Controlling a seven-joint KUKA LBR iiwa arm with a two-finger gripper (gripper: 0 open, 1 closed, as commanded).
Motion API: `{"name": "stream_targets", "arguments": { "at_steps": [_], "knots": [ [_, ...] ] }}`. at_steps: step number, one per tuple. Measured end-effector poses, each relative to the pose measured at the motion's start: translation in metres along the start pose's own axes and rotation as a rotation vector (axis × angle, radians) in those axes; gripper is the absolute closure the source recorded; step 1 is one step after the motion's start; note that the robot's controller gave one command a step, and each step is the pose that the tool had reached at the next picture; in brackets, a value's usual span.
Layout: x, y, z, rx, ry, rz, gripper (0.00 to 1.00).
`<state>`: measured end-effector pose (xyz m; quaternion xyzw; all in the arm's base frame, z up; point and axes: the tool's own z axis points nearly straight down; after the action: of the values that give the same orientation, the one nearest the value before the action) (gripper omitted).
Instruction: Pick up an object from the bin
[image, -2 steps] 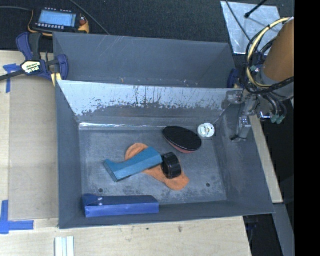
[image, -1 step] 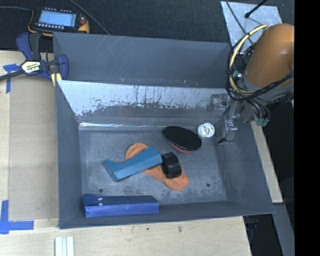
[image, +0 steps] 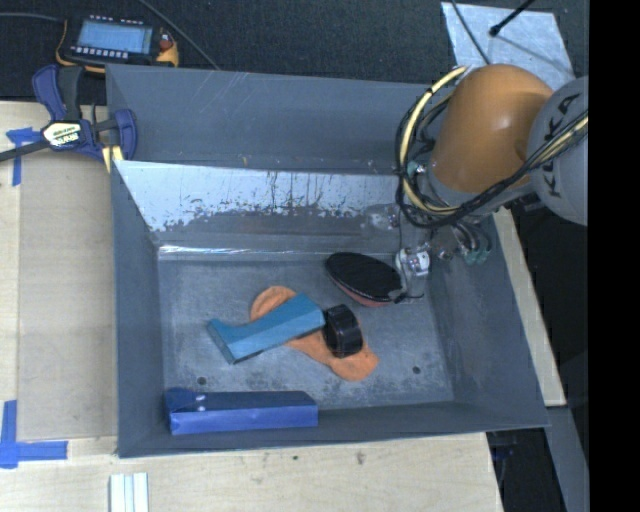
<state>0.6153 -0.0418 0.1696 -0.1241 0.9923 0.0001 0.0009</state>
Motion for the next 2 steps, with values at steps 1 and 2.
{"name": "stream_targets", "arguments": {
  "at_steps": [1, 2],
  "knots": [
    [0.012, -0.005, 0.015, -0.001, -0.001, 0.104, 0.0],
    [-0.007, 0.003, 0.059, 0.002, -0.004, 0.073, 0.0]
  ]
}}
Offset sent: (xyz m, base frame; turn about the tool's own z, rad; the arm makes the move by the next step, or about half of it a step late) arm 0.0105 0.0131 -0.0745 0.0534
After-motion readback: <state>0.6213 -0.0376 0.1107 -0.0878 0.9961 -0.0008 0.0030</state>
